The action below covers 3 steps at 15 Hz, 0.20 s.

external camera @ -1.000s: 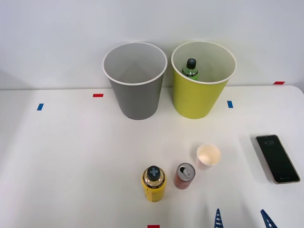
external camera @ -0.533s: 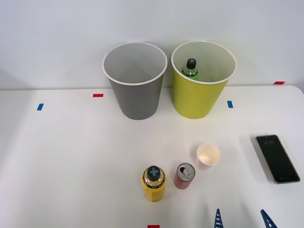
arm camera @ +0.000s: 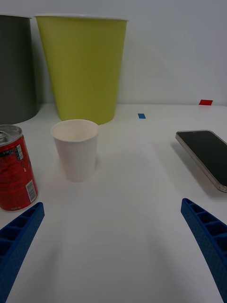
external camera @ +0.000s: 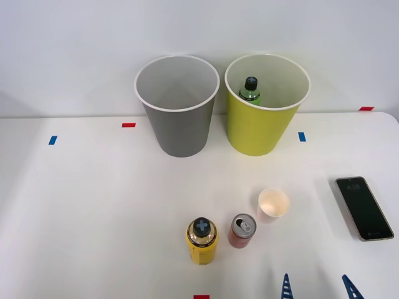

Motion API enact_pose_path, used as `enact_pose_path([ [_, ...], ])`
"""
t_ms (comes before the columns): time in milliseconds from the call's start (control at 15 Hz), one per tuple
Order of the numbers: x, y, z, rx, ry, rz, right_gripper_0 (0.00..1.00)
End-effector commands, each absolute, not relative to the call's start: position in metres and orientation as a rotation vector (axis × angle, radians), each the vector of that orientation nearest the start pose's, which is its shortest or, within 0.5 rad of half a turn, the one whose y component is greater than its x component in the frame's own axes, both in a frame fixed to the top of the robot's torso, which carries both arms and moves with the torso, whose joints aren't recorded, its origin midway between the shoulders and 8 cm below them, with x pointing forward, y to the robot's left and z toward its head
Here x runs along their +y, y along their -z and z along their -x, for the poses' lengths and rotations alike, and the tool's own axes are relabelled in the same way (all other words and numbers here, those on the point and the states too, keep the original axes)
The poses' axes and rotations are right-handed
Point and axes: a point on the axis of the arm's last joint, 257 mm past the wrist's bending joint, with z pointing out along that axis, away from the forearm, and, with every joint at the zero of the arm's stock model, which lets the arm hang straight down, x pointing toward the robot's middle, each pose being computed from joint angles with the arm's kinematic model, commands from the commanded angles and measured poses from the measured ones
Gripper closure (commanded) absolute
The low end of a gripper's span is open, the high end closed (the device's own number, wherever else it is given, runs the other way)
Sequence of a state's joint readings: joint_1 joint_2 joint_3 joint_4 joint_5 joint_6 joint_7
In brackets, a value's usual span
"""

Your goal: Put cans in the gray bin, plastic bottles in the light green bin

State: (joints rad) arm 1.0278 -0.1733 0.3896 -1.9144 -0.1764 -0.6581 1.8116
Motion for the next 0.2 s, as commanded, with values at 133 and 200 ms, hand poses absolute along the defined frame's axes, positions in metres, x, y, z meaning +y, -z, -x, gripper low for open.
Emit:
enact_pose_path([
  [133,-0.2086,0.2787,-0.2234,1.586,0.061,-0.015,0.0],
  [200,-0.2086,0.2787,-0.2234,1.586,0.061,-0.015,0.0],
])
